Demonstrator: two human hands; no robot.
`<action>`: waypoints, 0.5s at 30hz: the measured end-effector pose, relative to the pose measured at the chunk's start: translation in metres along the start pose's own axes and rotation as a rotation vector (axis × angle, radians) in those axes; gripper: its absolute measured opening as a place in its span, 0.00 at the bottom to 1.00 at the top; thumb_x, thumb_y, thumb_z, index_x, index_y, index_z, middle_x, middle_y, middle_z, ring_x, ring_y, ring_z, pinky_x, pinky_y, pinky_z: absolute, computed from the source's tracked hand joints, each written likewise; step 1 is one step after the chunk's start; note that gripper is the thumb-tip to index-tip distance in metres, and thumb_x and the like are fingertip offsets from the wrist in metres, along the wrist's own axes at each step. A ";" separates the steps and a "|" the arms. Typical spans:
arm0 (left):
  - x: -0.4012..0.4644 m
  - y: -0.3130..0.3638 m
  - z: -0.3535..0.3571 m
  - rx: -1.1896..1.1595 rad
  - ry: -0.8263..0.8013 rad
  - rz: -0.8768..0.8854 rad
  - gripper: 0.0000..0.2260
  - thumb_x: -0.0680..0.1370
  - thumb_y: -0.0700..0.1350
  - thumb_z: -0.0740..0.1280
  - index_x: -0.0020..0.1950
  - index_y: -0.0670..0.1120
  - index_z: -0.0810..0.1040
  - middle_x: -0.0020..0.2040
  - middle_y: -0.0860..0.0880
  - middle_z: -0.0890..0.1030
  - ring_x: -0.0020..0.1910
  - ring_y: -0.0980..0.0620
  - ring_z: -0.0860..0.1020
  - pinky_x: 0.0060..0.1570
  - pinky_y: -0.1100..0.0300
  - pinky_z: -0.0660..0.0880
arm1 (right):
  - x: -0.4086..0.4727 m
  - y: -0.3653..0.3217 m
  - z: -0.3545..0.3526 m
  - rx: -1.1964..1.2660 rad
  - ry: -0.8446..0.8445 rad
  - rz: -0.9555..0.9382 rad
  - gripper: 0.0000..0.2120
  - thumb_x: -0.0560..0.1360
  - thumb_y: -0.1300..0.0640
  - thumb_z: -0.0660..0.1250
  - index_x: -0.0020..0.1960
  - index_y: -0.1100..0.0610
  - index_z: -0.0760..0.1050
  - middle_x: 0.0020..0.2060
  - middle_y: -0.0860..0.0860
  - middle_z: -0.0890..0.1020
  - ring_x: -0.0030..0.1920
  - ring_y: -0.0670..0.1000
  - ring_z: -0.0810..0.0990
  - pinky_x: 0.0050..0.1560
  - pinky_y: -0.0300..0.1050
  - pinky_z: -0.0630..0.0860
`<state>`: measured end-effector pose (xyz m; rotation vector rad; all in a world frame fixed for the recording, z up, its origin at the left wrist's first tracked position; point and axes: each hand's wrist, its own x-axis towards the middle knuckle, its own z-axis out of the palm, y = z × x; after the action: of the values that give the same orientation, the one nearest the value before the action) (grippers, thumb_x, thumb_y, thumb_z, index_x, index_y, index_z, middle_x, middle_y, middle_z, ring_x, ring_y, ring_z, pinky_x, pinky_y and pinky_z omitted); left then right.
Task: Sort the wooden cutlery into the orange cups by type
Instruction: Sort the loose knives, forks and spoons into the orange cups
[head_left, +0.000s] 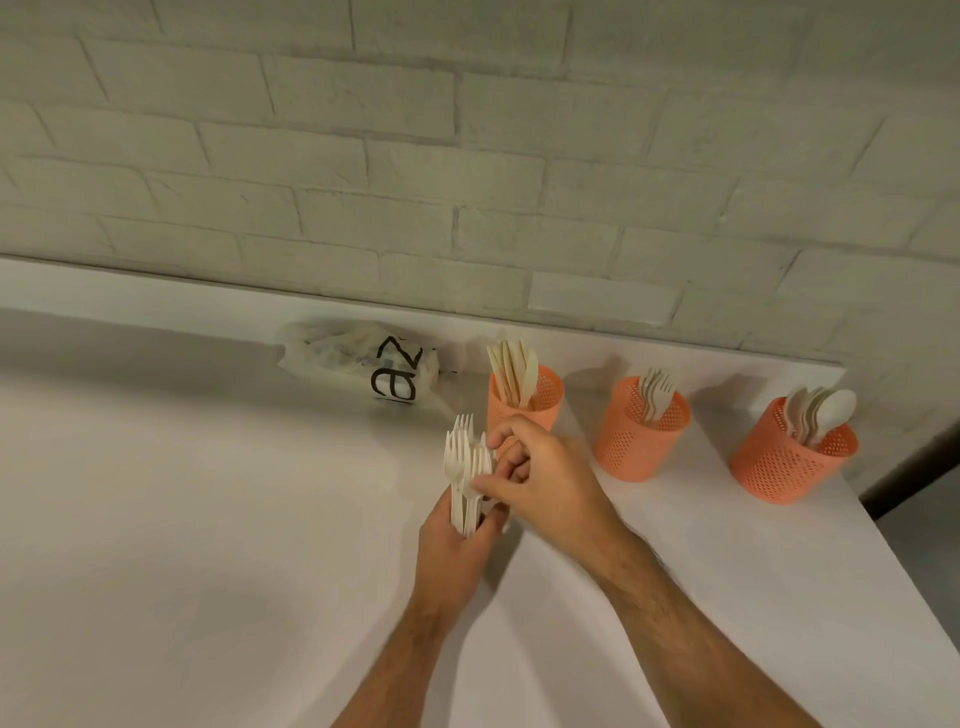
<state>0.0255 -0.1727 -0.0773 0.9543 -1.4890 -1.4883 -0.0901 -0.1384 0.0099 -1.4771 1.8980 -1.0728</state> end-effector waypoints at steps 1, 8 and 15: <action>0.000 -0.001 0.000 0.013 0.003 0.000 0.12 0.77 0.42 0.70 0.60 0.53 0.79 0.46 0.54 0.85 0.43 0.57 0.82 0.41 0.66 0.77 | 0.000 0.001 0.001 0.000 0.012 -0.021 0.14 0.70 0.59 0.78 0.50 0.50 0.76 0.35 0.51 0.82 0.36 0.51 0.82 0.45 0.54 0.82; 0.001 -0.008 0.001 0.096 0.009 -0.030 0.10 0.76 0.43 0.70 0.54 0.56 0.79 0.40 0.54 0.84 0.36 0.58 0.79 0.37 0.63 0.75 | 0.003 -0.004 -0.006 -0.209 0.010 -0.164 0.16 0.66 0.59 0.81 0.52 0.54 0.82 0.46 0.48 0.77 0.39 0.45 0.74 0.46 0.39 0.75; -0.002 -0.009 0.001 0.139 0.018 -0.034 0.07 0.77 0.39 0.67 0.48 0.52 0.78 0.39 0.52 0.82 0.35 0.58 0.78 0.36 0.67 0.74 | 0.001 -0.021 -0.004 -0.203 0.003 -0.128 0.13 0.72 0.61 0.75 0.54 0.53 0.77 0.41 0.42 0.76 0.32 0.42 0.72 0.39 0.38 0.76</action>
<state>0.0249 -0.1709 -0.0868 1.0776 -1.5871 -1.4106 -0.0823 -0.1406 0.0295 -1.7305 1.9857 -0.9609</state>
